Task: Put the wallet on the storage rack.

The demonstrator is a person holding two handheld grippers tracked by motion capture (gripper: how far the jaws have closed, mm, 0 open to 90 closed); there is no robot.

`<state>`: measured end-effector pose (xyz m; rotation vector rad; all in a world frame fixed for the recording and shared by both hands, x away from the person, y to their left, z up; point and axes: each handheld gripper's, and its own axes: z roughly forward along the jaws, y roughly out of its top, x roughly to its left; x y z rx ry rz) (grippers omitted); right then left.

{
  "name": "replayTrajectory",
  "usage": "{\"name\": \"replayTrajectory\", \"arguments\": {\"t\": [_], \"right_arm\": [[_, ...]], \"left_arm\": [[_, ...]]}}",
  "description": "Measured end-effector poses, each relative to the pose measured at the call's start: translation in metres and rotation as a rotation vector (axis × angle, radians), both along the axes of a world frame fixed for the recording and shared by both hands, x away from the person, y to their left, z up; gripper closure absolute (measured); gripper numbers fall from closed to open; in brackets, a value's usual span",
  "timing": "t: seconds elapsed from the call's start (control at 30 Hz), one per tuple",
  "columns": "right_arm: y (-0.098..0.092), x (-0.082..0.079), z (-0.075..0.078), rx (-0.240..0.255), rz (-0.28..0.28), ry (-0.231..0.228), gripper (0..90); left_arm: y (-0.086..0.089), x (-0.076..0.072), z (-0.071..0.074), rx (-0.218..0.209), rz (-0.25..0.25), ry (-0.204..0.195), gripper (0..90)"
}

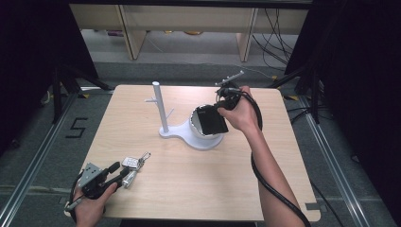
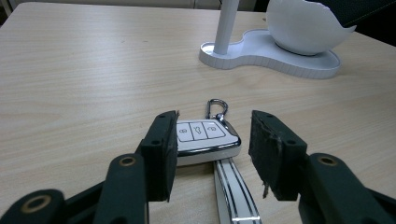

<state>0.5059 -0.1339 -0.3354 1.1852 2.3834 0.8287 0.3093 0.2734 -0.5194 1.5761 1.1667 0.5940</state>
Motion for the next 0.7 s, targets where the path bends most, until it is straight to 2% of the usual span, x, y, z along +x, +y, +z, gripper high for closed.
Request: {"name": "replayTrajectory", "arguments": {"t": [0.17, 0.3, 0.4, 0.47, 0.5, 0.57, 0.6, 0.63, 0.7], "right_arm": [[0.001, 0.005, -0.007, -0.009, 0.016, -0.043, 77.9], [0.001, 0.007, -0.010, -0.003, 0.008, -0.050, 72.3], [-0.002, 0.005, -0.009, -0.005, 0.007, -0.087, 68.5], [-0.006, 0.002, -0.007, 0.011, -0.017, -0.100, 71.4], [-0.008, 0.001, -0.005, 0.008, -0.009, -0.102, 74.6], [-0.011, -0.001, -0.005, 0.003, -0.008, -0.079, 81.1], [-0.011, -0.001, -0.005, 0.003, -0.008, -0.079, 81.1], [-0.013, -0.002, -0.007, -0.002, -0.001, -0.055, 85.4], [-0.012, -0.003, -0.008, -0.002, -0.006, -0.037, 86.3]], "left_arm": [[0.000, 0.000, 0.000, 0.001, -0.001, 0.001, 51.6], [0.000, 0.000, 0.000, -0.001, 0.000, 0.000, 51.6], [0.000, 0.000, 0.000, -0.003, 0.000, -0.001, 51.6], [0.000, 0.000, 0.000, -0.001, -0.001, 0.000, 51.6], [0.000, 0.000, 0.000, 0.000, -0.001, 0.000, 51.6], [0.000, 0.000, 0.001, 0.011, 0.003, 0.010, 51.6], [0.000, 0.000, 0.001, 0.011, 0.003, 0.010, 51.6], [0.000, 0.001, 0.000, -0.004, 0.000, -0.004, 51.6], [0.000, 0.000, 0.000, -0.002, 0.001, -0.002, 51.6]]}}
